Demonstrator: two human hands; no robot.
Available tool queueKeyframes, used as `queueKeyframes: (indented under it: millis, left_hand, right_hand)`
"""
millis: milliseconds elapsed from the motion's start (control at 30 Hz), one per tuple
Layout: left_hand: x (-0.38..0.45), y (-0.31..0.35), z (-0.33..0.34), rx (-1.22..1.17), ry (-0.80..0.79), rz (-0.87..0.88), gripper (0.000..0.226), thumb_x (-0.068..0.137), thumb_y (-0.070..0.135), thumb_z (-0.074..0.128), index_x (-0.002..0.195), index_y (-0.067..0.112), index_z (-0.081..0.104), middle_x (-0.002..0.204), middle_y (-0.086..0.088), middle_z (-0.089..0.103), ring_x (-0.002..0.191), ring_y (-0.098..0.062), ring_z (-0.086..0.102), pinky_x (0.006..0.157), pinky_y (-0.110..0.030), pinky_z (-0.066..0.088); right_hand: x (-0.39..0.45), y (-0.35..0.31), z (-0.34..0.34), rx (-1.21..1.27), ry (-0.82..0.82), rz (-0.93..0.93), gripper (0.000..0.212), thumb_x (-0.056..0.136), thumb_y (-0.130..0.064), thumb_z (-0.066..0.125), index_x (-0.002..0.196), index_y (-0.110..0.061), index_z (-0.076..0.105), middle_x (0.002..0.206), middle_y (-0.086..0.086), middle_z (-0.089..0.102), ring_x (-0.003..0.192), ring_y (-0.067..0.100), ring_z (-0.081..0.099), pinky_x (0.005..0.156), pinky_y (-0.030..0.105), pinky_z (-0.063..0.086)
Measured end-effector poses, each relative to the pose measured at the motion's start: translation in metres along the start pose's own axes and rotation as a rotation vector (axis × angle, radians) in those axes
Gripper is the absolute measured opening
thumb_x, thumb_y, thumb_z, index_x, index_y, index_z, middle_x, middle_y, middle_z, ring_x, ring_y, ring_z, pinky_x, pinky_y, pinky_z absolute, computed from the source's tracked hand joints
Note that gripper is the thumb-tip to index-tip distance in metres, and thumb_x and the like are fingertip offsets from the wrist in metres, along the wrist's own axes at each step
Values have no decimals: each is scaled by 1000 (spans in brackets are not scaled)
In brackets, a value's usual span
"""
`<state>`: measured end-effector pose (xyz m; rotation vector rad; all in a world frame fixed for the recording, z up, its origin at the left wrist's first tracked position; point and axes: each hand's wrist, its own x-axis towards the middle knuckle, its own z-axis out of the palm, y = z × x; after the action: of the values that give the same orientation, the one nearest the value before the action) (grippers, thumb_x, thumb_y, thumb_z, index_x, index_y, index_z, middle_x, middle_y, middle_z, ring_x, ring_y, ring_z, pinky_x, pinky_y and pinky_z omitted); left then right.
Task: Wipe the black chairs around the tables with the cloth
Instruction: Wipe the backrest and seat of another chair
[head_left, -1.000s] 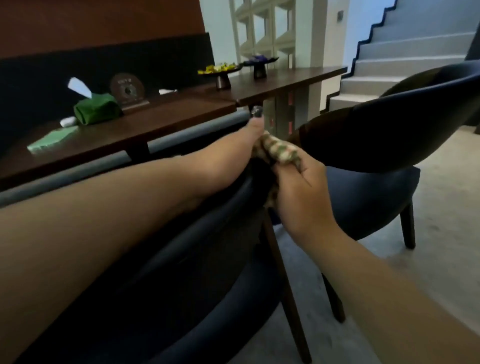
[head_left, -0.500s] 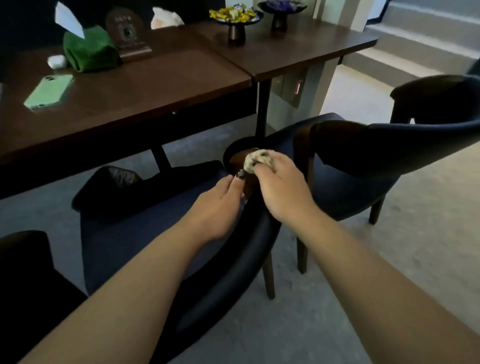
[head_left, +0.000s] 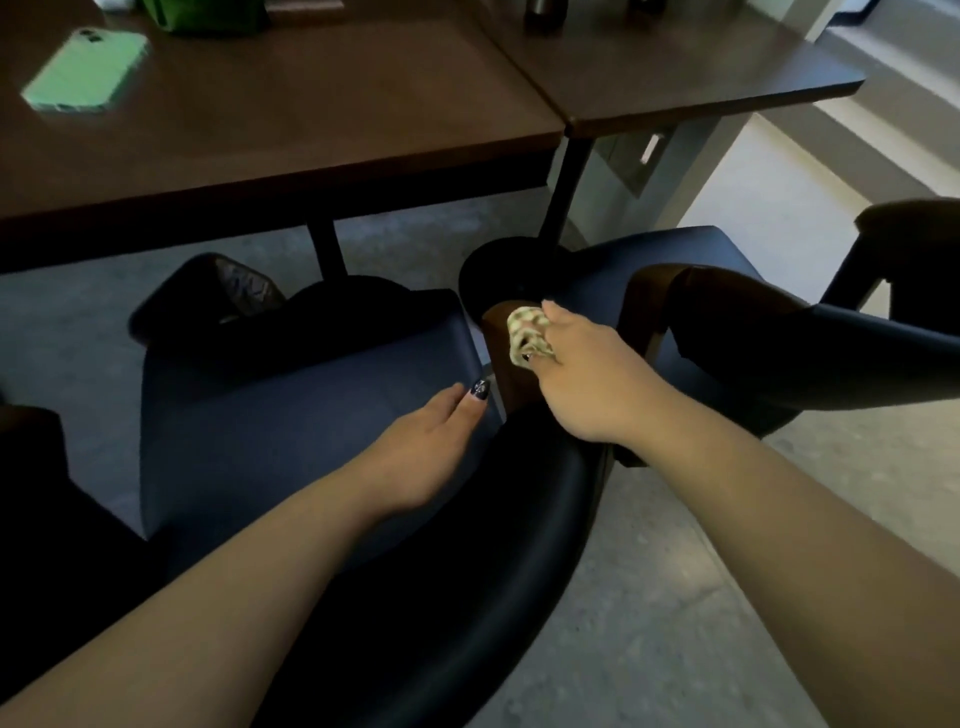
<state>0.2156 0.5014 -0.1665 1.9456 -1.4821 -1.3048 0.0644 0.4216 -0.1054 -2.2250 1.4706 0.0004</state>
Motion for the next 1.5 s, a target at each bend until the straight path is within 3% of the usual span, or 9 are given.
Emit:
queueKeyframes:
  millis: [133,267,400,567,667,800,1033,1267,1500]
  left_hand:
    - [9,-8,-10,-130,116,-79,65,97,61,18,144,23,40,144,-1,48,132,-21,44,109,-35,32]
    - [17,-14,-18,-340,218,-202,46,96,62,22,111,32,53,109,11,61,107,-13,56,97,-39,45]
    - [24,-20,-25,-454,287,-285,37,97,60,23,81,37,47,89,16,57,87,0,54,70,-25,40]
    - [36,-39,-39,-655,318,-398,36,99,56,27,104,31,53,112,5,58,112,-18,54,103,-45,41]
    - [39,-55,-44,-757,343,-486,32,100,51,31,87,32,53,99,12,58,106,-16,54,101,-41,41]
    - [42,-67,-43,-837,334,-561,29,100,46,33,81,34,51,95,12,56,101,-14,53,101,-41,41]
    - [56,-88,-45,-839,393,-586,23,99,43,42,93,31,61,91,17,59,84,5,53,72,-22,38]
    - [114,-130,-86,-601,368,-561,46,101,44,40,143,26,41,139,8,50,122,-9,46,95,-20,27]
    - [129,-205,-122,-239,456,-514,67,98,35,51,154,21,18,161,-4,17,147,-21,19,114,-30,19]
  right_hand:
    - [40,0,-1,-62,-119,-25,52,97,-13,43,146,-5,31,155,9,25,139,31,28,111,31,25]
    - [83,-8,5,-255,-218,-56,17,91,-7,41,99,-4,56,124,17,50,127,42,38,114,51,23]
    - [119,-21,10,-354,-254,-35,21,87,-15,46,66,-15,47,98,13,62,84,31,56,78,41,46]
    - [162,-26,34,-571,-405,-41,22,91,-28,44,87,-12,59,106,14,64,91,33,60,75,34,47]
    - [175,-32,50,-767,-494,-72,23,90,-27,45,97,-14,62,116,12,61,96,31,59,76,34,47]
    - [186,-39,69,-875,-493,-84,9,85,-13,49,78,-16,54,104,7,63,81,26,54,63,33,40]
    - [243,-32,105,-327,-284,90,20,96,-9,45,115,-3,46,112,25,60,99,39,59,66,36,43]
    - [325,-25,139,34,65,110,33,99,-21,40,123,0,48,119,24,58,108,38,57,91,41,45]
    - [341,-95,210,290,6,-35,38,99,-28,41,133,-12,48,136,14,51,121,32,51,98,27,35]
